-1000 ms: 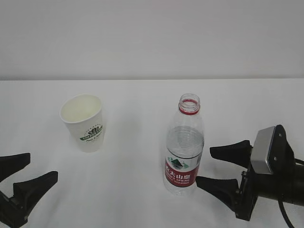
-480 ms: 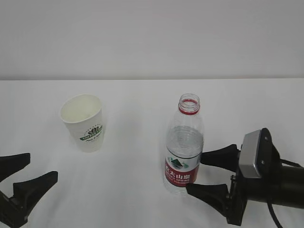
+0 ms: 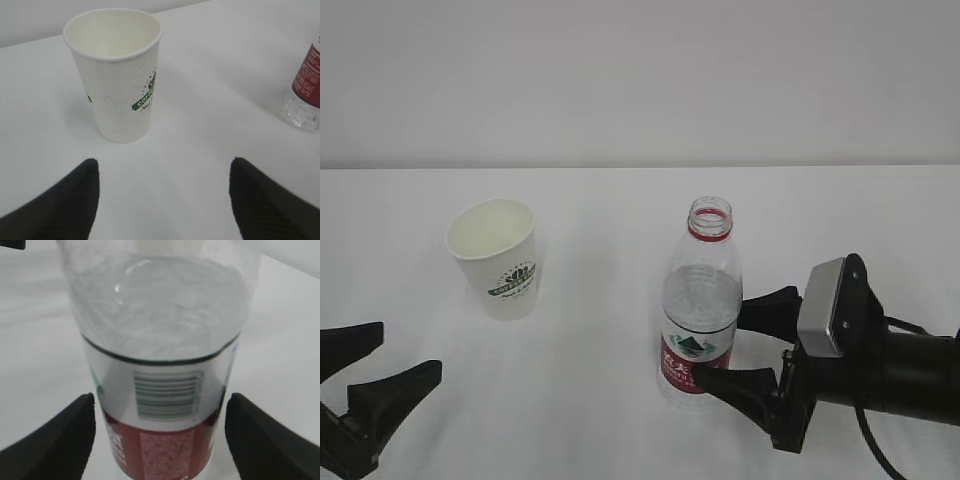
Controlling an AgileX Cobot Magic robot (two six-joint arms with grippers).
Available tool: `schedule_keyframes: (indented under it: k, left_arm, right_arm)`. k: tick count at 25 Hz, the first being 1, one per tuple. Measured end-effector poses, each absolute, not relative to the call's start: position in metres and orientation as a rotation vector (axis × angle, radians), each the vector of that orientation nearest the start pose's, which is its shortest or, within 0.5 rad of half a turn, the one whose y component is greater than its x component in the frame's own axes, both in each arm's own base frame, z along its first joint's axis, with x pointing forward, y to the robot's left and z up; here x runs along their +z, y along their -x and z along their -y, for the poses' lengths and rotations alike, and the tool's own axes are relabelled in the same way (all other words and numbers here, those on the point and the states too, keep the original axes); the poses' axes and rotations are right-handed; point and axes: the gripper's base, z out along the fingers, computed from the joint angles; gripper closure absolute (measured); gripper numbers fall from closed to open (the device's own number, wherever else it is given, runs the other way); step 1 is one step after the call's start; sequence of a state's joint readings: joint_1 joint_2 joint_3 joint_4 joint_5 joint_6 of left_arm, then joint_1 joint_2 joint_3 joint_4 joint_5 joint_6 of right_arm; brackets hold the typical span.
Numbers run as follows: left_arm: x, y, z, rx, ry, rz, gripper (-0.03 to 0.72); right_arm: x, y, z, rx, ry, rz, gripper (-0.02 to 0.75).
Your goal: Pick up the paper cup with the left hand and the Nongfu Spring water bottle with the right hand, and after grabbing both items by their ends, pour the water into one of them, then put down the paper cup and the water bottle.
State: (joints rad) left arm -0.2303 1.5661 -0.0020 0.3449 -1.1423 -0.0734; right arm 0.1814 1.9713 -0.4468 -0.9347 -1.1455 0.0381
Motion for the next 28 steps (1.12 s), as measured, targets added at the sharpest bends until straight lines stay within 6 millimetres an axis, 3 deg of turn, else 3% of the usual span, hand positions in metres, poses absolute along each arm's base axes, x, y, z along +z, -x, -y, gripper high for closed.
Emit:
schedule_keyframes:
  k: [6, 12, 28]
  left_arm:
    - [0.128, -0.153, 0.065, -0.404, -0.498, -1.866, 0.101]
    - [0.128, -0.153, 0.065, -0.404, -0.498, -1.866, 0.101]
    - [0.128, -0.153, 0.065, -0.404, -0.498, -1.866, 0.101]
  right_arm:
    - [0.092, -0.241, -0.123, 0.677, 1.104, -1.623, 0.128]
    - [0.091, -0.244, -0.13, 0.68, 1.109, -1.609, 0.066]
    - [0.08, -0.265, -0.137, 0.754, 1.029, -1.666, 0.063]
